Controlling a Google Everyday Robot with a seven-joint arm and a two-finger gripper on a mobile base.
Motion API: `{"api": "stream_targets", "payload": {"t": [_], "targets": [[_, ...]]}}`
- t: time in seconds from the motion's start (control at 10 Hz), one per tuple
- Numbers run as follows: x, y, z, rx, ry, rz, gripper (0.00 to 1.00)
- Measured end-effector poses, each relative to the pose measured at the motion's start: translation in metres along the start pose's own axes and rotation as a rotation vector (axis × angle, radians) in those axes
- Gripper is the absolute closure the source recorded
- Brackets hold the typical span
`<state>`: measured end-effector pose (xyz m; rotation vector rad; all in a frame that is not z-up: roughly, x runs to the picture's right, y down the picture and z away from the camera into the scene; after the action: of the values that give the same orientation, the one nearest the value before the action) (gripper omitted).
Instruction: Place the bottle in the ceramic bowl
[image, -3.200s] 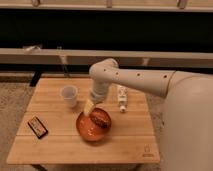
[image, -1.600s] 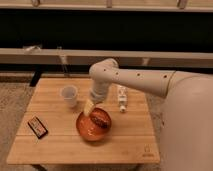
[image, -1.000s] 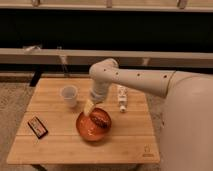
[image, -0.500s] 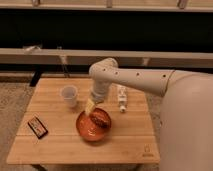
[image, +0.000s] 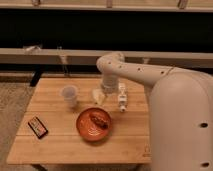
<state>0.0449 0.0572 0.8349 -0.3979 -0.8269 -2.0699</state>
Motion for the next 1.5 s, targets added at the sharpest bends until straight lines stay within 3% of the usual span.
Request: {"api": "stream_targets", "payload": {"t": [0.3, 0.9, 1.1, 1.4, 1.5], "targets": [[-0.019, 0.057, 0.020, -0.060, -0.008, 0.112, 0.20], [-0.011, 0.096, 0.048, -0.112, -0.002, 0.204, 0.20], [-0.002, 0.109, 0.055, -0.113, 0.002, 0.223, 0.20], [0.009, 0.122, 0.069, -0.084, 0.002, 0.246, 0.21], [0.012, 0.122, 0.075, -0.062, 0.004, 0.254, 0.25]]}}
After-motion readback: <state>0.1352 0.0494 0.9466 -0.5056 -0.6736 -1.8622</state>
